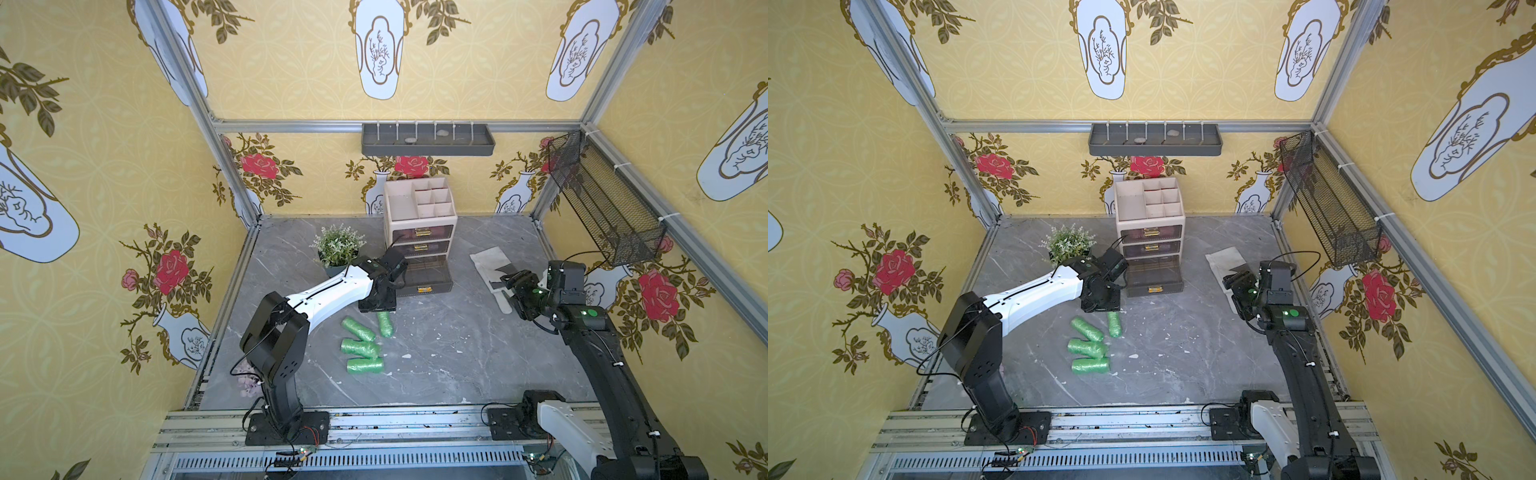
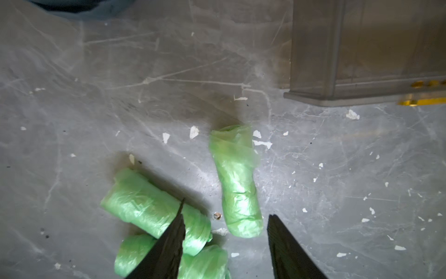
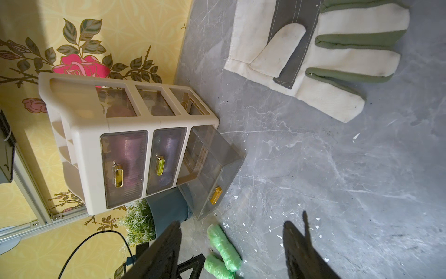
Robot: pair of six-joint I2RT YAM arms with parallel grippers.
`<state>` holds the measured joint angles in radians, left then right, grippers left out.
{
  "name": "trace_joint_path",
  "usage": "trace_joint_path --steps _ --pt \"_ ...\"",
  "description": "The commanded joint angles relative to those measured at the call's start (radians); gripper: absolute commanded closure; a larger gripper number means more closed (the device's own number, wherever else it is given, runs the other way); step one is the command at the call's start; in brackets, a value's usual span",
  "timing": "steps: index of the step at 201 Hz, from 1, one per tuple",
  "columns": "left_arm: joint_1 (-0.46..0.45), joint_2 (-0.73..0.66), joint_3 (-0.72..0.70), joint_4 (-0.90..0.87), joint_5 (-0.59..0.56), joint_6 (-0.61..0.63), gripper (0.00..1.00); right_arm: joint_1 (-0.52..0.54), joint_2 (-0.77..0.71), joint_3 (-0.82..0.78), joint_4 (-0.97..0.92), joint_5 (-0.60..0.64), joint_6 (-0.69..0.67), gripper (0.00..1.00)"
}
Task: Sort the rolls of trash bags by color and place them into the drawer
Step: Pick up the roll of trash bags from the center of the board.
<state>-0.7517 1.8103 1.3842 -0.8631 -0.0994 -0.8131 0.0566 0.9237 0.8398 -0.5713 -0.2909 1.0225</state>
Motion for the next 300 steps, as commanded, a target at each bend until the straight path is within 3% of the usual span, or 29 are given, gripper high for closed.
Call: trace_joint_path --steps 1,58,112,193,216,240,269,300 --pt "-0.012 0.031 -0.015 0.051 0.044 -0.027 0.42 -0.006 -0.002 -0.007 0.01 -0.019 -0.016 0.33" --pt "-0.021 0.076 -0.089 0.091 0.057 -0.032 0.43 -0.015 -0.002 -0.016 0.013 -0.036 -0.02 0.33" --pt "-0.021 0.099 -0.072 0.081 0.042 -0.009 0.49 -0.017 -0.005 -0.026 0.025 -0.048 -0.019 0.33" --pt "-0.014 0.156 -0.016 0.053 0.068 0.032 0.76 -0.036 -0.023 0.0 -0.015 -0.049 -0.045 0.32" --pt "-0.015 0.117 -0.014 0.034 0.055 0.038 0.83 -0.043 -0.031 0.0 -0.022 -0.05 -0.048 0.32" --pt "-0.03 0.039 0.019 -0.037 -0.034 0.063 0.88 -0.05 -0.035 -0.002 -0.025 -0.059 -0.052 0.32" --pt "-0.045 -0.079 0.073 -0.095 -0.092 0.187 0.97 -0.058 -0.043 0.001 -0.025 -0.071 -0.059 0.32" --pt "-0.055 -0.182 0.138 -0.092 -0.13 0.346 0.98 -0.07 -0.061 0.002 -0.033 -0.073 -0.066 0.32"
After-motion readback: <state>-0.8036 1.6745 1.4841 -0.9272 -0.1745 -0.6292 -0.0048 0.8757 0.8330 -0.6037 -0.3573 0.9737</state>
